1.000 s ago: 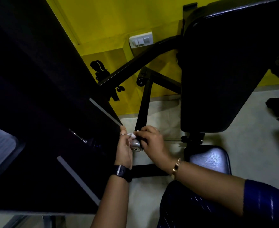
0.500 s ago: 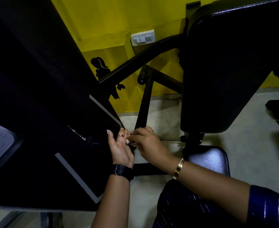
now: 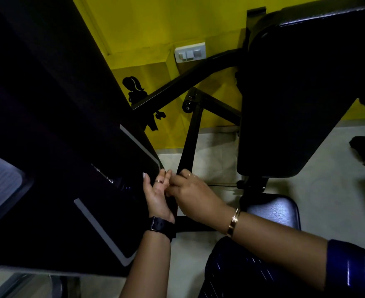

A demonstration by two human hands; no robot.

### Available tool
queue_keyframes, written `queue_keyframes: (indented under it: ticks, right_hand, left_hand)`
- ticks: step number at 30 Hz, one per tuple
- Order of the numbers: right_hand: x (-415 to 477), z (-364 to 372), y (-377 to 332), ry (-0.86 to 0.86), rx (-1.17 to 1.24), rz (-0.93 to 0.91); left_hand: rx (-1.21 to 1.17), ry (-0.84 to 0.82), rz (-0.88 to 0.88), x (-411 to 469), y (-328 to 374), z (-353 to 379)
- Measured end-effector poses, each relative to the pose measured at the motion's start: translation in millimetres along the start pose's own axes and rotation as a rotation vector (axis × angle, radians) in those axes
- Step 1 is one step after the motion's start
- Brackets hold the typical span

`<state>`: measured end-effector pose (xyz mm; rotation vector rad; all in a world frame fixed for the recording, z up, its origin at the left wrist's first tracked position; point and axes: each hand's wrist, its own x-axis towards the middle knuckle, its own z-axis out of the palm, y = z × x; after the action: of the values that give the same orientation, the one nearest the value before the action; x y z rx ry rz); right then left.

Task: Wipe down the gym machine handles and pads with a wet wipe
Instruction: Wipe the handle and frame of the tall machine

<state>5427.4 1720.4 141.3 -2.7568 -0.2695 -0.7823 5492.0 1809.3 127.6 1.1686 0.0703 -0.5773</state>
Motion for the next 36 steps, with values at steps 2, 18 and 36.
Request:
queue_keyframes:
  ticks: [2, 18, 36]
  right_hand:
    - [-21, 12, 5, 0.001, -0.089, -0.104]
    - [-29, 26, 7, 0.113, -0.146, -0.245]
    - [25, 4, 65, -0.157, -0.069, 0.156]
  left_hand:
    - [-0.045, -0.006, -0.036, -2, 0, -2]
    - [-0.079, 0.073, -0.194, -15, -2, -6]
    - [1.211, 0.111, 0.314, -23, -12, 7]
